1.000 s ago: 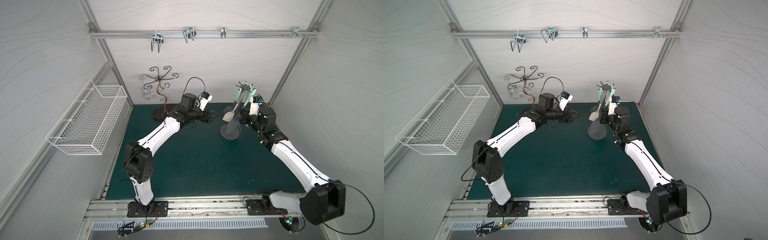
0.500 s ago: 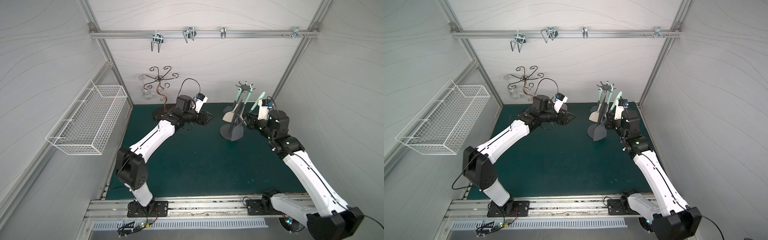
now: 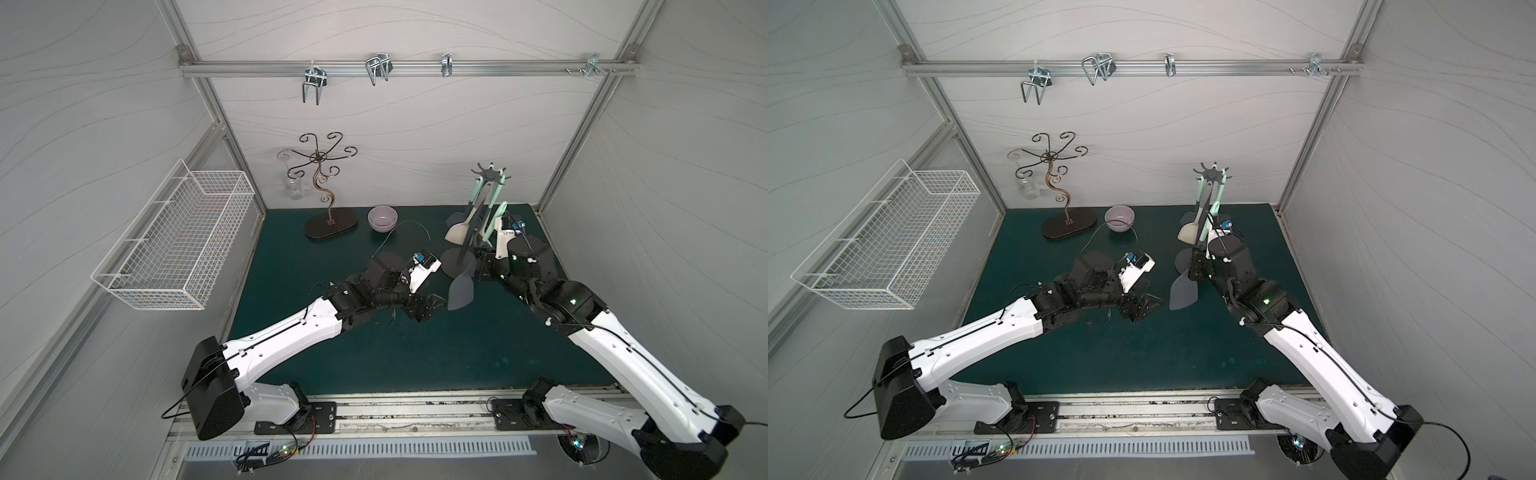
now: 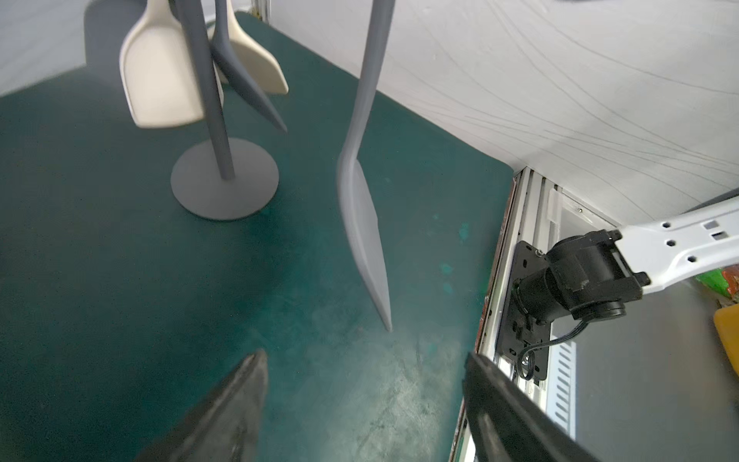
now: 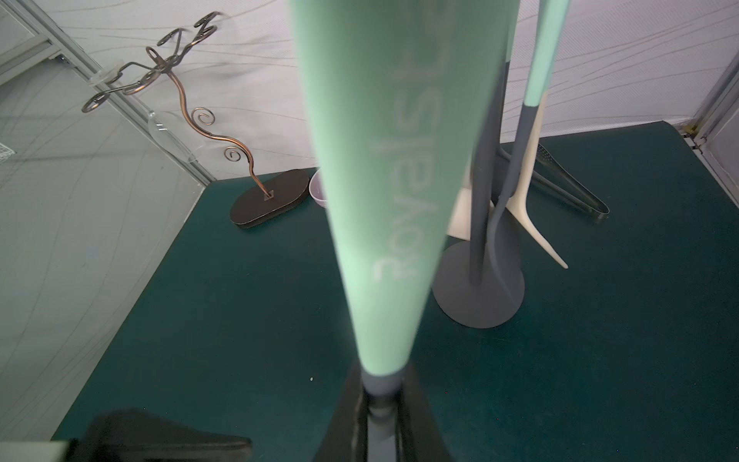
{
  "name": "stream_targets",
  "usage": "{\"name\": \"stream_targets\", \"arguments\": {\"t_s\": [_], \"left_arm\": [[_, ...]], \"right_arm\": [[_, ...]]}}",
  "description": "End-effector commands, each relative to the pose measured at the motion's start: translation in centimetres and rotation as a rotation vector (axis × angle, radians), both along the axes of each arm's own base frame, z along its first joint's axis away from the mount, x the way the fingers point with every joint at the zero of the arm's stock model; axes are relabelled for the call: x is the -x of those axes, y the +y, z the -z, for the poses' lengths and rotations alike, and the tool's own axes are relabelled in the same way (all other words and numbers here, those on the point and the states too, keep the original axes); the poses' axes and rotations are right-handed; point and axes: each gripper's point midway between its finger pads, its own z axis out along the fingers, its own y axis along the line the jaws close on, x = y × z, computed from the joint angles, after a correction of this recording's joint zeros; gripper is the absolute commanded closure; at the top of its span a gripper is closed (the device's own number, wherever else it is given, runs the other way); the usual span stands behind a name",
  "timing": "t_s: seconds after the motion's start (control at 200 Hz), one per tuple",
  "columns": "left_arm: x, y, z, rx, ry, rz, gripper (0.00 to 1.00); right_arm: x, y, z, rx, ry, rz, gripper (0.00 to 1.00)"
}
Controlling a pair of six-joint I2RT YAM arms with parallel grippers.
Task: Take the spatula off the kitchen utensil rack
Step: Take off the spatula from the rack.
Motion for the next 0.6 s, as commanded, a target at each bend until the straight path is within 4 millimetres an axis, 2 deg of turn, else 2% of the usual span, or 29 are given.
{"name": "stream_targets", "arguments": {"t_s": [0.0,0.195,0.275,0.35,0.435,0.485,0.5,0.565,0.595], "left_arm": [[-0.4,-2.0,-0.8,0.089,0.041,-0.031,0.2],[-2.2,-3.6,0.4,0.096,0.191,-0.11,0.36],[-2.8,-4.0,0.5,0.132,0.254,-0.116,0.53],[-3.6,-3.3,0.8,0.147,0.288,-0.147,0.71],[-4.3,-1.9,1.0,0.161,0.311,-0.189,1.0],[-4.6,-0.7,0.8,0.169,0.33,-0.213,1.0],[-4.6,-0.3,0.9,0.169,0.338,-0.219,1.0],[-4.7,1.4,0.8,0.169,0.381,-0.23,1.0],[-4.5,2.2,0.9,0.168,0.411,-0.228,1.0]], "right_arm": [[0.0,0.4,-1.2,-0.022,-0.017,0.037,1.0],[0.3,2.3,-1.2,-0.043,-0.011,0.009,1.0],[0.4,2.8,-1.2,-0.066,-0.004,-0.003,1.0],[0.4,3.2,-0.9,-0.074,0.008,-0.014,1.0],[0.4,3.5,-0.8,-0.078,0.017,-0.026,1.0],[0.4,3.9,-0.7,-0.074,0.018,-0.041,1.0],[0.4,4.0,-0.7,-0.07,0.019,-0.047,0.94],[0.4,4.8,-0.8,-0.058,0.022,-0.089,0.54],[0.5,5.3,-0.9,-0.054,0.018,-0.118,0.4]]}}
